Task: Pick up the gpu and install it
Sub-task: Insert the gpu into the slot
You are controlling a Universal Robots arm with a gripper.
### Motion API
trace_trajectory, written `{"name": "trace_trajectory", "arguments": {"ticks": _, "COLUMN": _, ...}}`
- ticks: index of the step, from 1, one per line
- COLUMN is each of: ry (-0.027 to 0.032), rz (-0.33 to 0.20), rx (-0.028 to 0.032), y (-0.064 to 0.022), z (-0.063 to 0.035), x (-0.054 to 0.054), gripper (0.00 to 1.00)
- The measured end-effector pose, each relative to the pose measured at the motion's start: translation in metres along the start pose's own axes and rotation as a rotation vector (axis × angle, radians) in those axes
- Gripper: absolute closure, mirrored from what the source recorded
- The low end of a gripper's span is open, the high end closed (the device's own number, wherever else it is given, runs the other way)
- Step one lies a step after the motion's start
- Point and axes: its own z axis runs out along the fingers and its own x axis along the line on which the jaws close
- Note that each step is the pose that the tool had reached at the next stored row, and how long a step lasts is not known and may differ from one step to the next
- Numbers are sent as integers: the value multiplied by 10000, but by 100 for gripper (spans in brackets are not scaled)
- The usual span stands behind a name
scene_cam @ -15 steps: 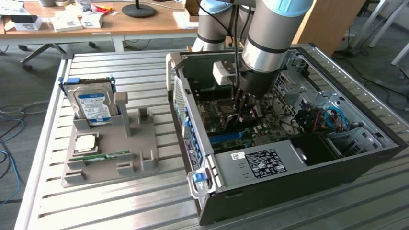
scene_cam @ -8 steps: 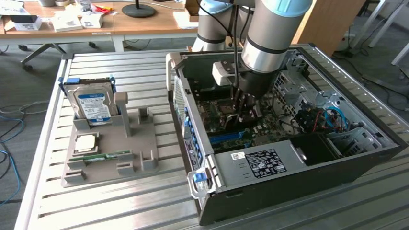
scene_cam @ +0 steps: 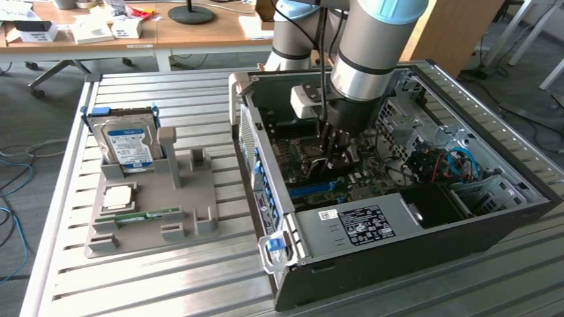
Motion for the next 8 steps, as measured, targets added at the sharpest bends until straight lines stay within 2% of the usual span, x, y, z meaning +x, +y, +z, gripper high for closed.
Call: {"name": "trace_trajectory", "arguments": {"ticks": 8, "ry": 1, "rz": -1, "rx": -1, "y": 20, "z": 28, "x": 0, "gripper": 74}}
